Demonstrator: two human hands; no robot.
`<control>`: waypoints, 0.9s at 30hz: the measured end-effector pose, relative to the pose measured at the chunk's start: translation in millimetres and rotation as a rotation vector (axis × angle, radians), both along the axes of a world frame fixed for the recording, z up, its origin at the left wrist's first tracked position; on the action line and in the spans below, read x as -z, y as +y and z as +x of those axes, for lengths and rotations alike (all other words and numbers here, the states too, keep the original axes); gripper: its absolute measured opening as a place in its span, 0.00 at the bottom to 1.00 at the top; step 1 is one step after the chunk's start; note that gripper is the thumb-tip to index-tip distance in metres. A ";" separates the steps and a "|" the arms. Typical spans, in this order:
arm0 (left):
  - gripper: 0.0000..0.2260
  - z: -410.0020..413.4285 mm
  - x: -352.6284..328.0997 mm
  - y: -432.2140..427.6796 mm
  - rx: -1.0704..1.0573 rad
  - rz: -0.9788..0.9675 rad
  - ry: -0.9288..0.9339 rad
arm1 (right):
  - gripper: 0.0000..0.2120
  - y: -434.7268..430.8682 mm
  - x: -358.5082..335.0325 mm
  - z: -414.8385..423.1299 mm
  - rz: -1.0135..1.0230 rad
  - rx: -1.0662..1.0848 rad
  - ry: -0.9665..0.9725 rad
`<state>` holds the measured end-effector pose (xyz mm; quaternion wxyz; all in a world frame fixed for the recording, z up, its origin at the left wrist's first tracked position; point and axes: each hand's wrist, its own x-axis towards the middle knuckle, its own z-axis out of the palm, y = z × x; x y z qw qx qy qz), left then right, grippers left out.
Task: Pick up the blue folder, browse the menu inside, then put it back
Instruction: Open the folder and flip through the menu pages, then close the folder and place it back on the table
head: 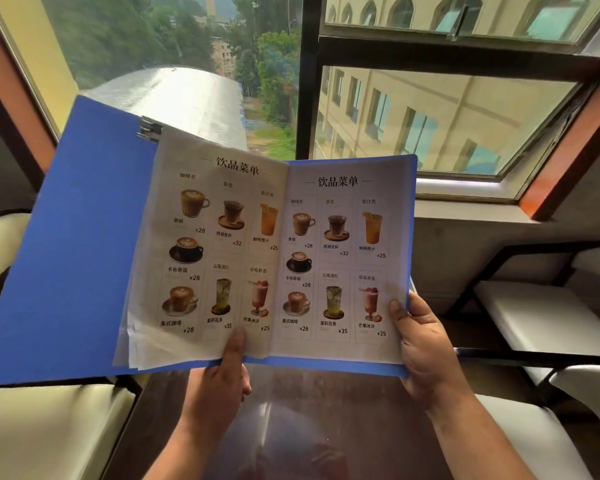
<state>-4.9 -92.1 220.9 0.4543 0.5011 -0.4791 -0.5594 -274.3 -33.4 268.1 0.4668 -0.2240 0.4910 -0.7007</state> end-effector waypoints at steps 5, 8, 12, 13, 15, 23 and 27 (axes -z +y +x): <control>0.27 -1.8 8.1 0.6 -0.059 -0.116 -0.178 | 0.13 2.6 2.9 -2.1 -0.002 -0.018 -0.006; 0.18 -3.8 14.5 2.0 -0.075 -0.187 -0.270 | 0.14 4.0 8.0 -5.0 0.002 -0.038 -0.009; 0.23 -13.3 15.5 10.6 -0.034 -0.079 -0.122 | 0.13 6.6 11.2 -2.3 0.006 -0.050 -0.059; 0.21 -14.3 12.1 13.4 0.005 -0.103 -0.053 | 0.11 6.3 10.5 -0.3 -0.002 -0.064 -0.068; 0.35 -11.4 7.2 16.5 0.079 -0.230 -0.044 | 0.09 5.8 9.0 -0.5 -0.020 -0.082 -0.087; 0.59 -1.1 13.3 8.2 0.266 -0.388 -0.280 | 0.23 12.9 14.7 -8.2 0.033 -0.162 -0.118; 0.32 -10.1 14.2 5.6 0.153 -0.256 0.116 | 0.17 13.5 15.0 -3.9 -0.038 -0.196 0.076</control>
